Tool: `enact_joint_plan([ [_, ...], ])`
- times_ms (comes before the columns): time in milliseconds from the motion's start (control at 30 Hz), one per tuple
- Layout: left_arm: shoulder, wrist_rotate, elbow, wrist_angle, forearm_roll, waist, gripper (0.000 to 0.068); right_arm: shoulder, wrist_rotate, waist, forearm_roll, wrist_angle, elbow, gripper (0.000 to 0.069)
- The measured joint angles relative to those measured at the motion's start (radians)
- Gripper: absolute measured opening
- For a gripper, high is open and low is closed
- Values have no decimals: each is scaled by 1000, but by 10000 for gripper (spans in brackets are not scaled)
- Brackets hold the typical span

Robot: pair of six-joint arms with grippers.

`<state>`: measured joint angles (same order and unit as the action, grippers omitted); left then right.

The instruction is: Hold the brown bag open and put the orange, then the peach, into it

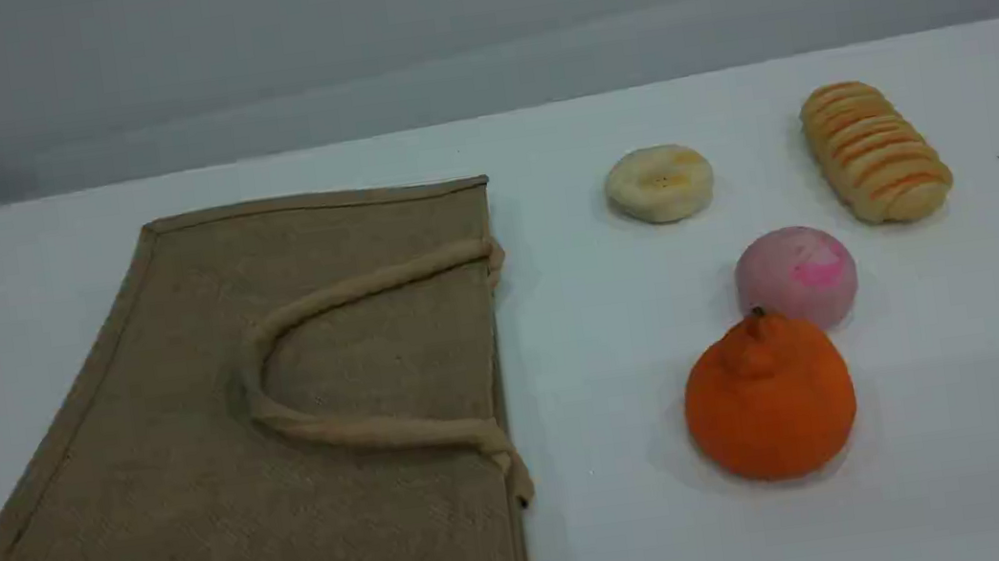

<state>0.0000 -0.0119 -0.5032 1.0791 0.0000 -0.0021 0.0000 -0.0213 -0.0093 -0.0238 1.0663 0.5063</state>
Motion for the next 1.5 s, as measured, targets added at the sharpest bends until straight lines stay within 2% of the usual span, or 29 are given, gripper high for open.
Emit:
enact_joint_plan([
  [1200, 0, 1, 0, 0, 0, 0, 454, 0, 0, 0, 0, 0, 0, 375],
  [1500, 0, 12, 0, 0, 0, 0, 454, 0, 0, 0, -87, -6, 0, 375],
])
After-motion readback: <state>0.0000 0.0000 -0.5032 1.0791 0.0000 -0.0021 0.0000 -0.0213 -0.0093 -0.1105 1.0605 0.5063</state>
